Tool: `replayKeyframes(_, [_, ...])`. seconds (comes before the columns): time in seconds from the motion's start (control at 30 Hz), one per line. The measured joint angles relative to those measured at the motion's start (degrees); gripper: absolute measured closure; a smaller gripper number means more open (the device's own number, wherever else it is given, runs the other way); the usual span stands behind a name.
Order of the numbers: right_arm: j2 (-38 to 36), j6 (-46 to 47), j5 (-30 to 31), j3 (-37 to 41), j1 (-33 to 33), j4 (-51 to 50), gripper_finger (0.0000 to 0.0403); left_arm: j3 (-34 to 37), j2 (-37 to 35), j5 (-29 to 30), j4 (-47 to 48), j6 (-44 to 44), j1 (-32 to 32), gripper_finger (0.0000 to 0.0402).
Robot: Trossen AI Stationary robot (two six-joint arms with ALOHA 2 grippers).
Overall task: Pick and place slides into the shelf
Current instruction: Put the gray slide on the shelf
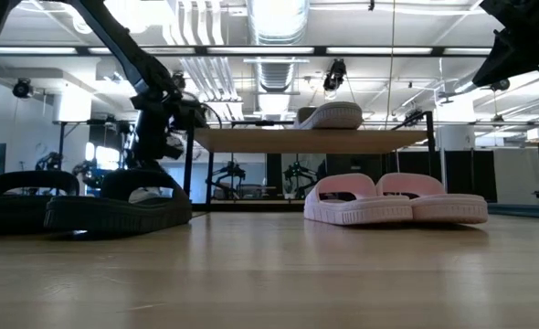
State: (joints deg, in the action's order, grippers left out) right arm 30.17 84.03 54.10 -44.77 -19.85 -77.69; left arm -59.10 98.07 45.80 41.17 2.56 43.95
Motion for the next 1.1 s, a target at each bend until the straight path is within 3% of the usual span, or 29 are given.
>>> replayKeyframes(0.5, [0.04,1.07,0.01,0.0,-0.01,0.02,0.0374,1.5,0.36,-0.33,-4.61,-3.27,3.23,0.031])
replayKeyframes(0.8, [0.04,1.05,0.01,0.0,-0.01,-0.02,0.0374,1.41,0.25,-1.24,-6.23,-4.91,4.69,0.0394])
replayKeyframes(1.1, [0.04,1.03,0.01,0.85,-0.01,-0.13,0.0374,-0.83,-1.05,-6.44,0.57,-4.85,4.53,0.04])
